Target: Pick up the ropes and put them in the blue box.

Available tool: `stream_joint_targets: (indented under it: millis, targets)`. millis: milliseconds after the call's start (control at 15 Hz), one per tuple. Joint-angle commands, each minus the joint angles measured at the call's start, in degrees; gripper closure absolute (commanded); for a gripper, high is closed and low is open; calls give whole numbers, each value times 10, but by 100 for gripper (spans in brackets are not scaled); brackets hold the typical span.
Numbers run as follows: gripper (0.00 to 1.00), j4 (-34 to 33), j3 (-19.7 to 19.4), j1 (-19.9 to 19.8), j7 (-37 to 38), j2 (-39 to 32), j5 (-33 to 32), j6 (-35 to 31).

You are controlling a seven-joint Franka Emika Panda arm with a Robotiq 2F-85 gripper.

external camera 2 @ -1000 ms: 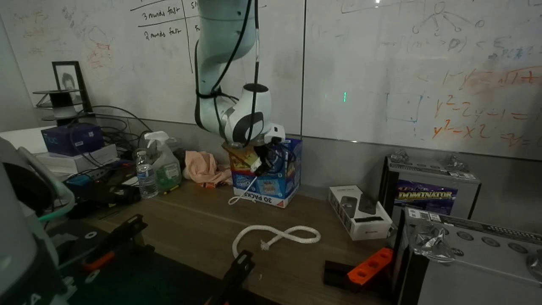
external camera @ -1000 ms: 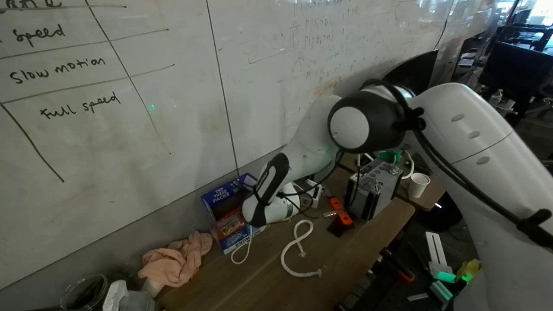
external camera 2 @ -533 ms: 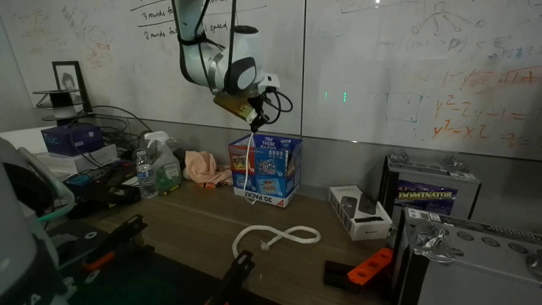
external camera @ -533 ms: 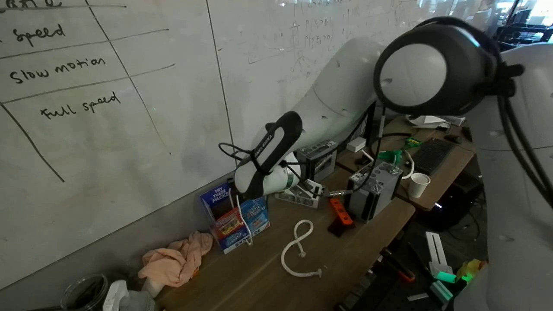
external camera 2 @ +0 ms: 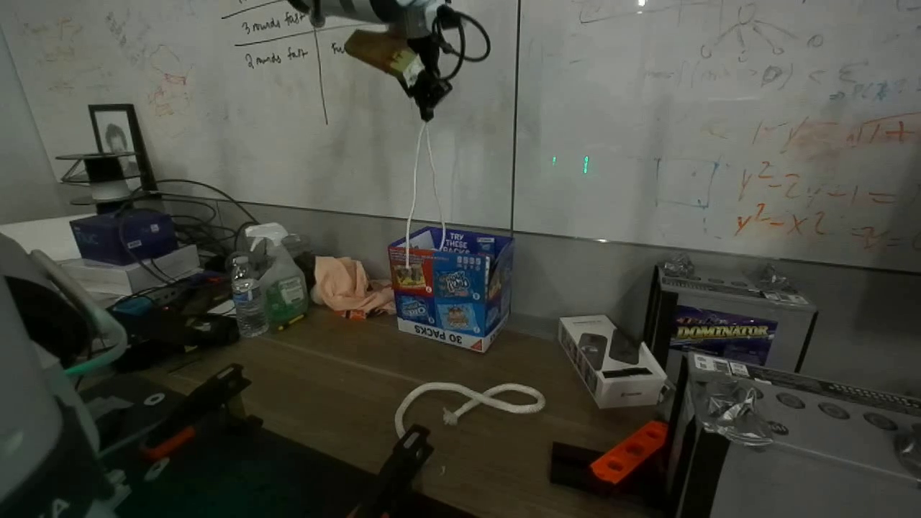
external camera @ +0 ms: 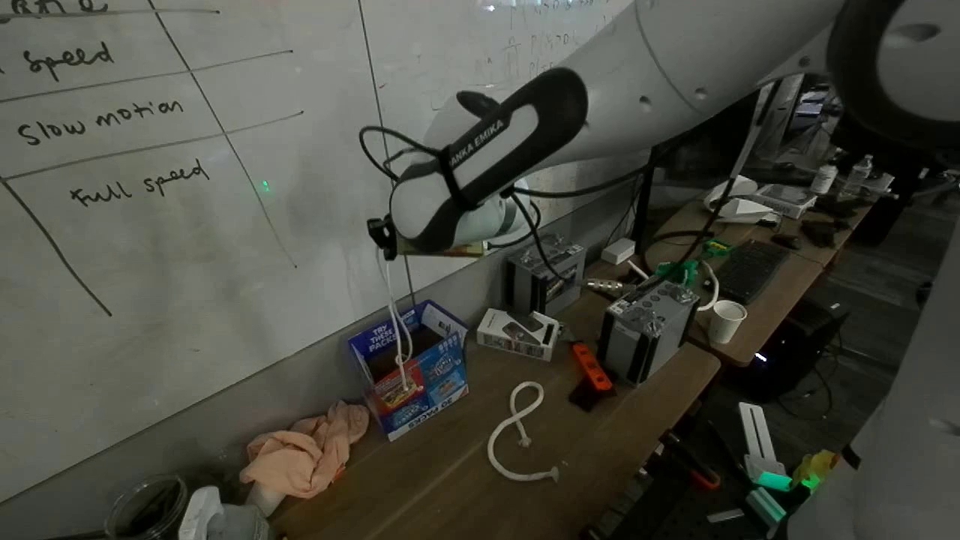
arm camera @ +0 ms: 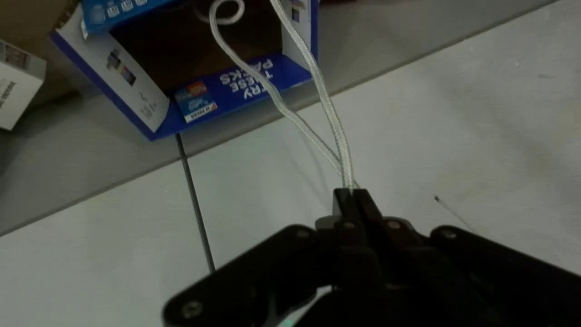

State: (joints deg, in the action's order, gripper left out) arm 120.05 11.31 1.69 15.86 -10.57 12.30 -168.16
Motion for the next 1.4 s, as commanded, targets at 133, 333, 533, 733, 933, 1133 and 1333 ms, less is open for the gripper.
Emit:
stream_joint_targets:
  millis: [133, 333, 533, 733, 933, 1133, 1333]
  targets:
    - [99, -49, -34, 26, 138, 58, -99, 75]
    - [99, -65, -31, 27, 186, 49, -141, 79]
    - [99, -77, -33, 31, 224, 23, -187, 71]
    - [99, -86, -37, 33, 254, -11, -227, 69]
    - [99, -107, -44, 38, 278, -54, -258, 72]
    - [99, -137, -56, 48, 300, -95, -284, 79]
    - [99, -160, -62, 54, 306, -124, -288, 85]
